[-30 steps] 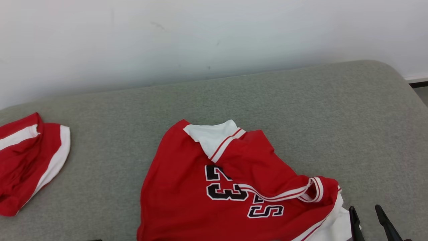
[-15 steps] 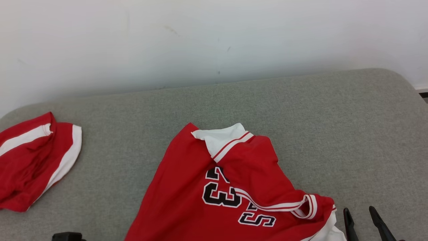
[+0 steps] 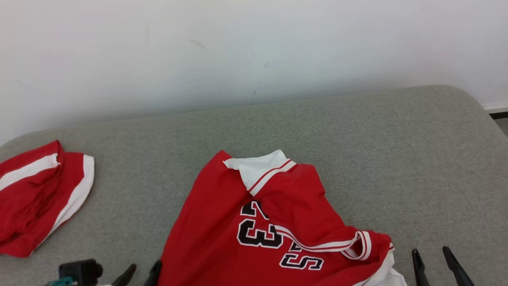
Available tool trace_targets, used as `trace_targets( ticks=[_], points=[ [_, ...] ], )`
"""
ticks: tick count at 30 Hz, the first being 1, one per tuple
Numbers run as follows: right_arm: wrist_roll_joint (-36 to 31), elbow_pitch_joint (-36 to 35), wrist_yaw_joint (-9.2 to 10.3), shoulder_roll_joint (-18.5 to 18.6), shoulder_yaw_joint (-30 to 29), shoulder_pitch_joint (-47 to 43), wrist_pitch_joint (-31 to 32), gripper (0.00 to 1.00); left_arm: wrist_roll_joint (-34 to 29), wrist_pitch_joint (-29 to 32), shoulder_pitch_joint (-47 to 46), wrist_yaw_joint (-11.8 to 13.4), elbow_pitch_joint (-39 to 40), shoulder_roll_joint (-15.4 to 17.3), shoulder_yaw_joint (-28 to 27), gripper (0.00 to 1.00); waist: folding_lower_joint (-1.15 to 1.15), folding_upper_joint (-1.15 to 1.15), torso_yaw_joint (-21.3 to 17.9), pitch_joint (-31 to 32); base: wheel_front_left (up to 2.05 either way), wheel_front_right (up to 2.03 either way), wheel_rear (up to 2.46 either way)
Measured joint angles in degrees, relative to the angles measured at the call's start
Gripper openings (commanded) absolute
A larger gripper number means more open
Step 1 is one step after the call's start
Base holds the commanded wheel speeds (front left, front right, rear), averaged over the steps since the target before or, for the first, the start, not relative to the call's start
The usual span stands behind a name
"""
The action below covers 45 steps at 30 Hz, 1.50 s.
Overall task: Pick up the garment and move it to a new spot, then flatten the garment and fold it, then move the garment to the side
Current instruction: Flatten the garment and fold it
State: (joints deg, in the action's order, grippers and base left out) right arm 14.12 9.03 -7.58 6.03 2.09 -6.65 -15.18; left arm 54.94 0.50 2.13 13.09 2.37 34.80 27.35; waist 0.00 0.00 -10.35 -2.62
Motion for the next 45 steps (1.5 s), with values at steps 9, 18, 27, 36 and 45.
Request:
trace_targets(
  ticks=[9, 18, 27, 36, 45],
  points=[
    [0.1, 0.0, 0.01, 0.0, 1.2, 1.0, 0.0, 1.0, -4.3, 2.2, -13.0, -2.7, -8.7, -6.8, 6.2, 1.0, 0.0, 0.0, -1.5, -1.6, 0.0, 0.0, 0.0],
    [0.1, 0.0, 0.01, -0.3, 1.4, 2.3, 0.0, 1.0, -11.9, 4.9, -26.7, -6.2, -22.1, -11.4, 13.1, 1.0, 0.0, 0.0, -3.7, -4.0, 0.0, 0.0, 0.0],
    [0.2, 0.0, 0.01, -0.8, 1.4, 3.6, 0.0, 1.0, -18.2, 6.6, -34.5, -6.5, -34.7, -14.1, 18.0, 1.0, 0.01, 0.0, -6.2, -6.3, 0.0, 0.0, 0.0],
    [0.2, -0.1, 0.01, -1.2, 1.1, 4.2, 0.0, 1.0, -16.8, 4.3, -38.3, -7.9, -40.7, -17.3, 16.5, 0.0, 0.0, 0.0, -7.2, -7.7, 0.0, 0.0, 0.0],
    [0.0, -0.2, 0.01, -1.8, 1.8, 5.1, 0.0, 1.0, -16.6, -5.6, -44.0, -3.4, -46.1, -17.7, 11.5, 0.0, 0.01, 0.0, -7.2, -9.0, 0.0, 0.0, 0.0]
  ],
)
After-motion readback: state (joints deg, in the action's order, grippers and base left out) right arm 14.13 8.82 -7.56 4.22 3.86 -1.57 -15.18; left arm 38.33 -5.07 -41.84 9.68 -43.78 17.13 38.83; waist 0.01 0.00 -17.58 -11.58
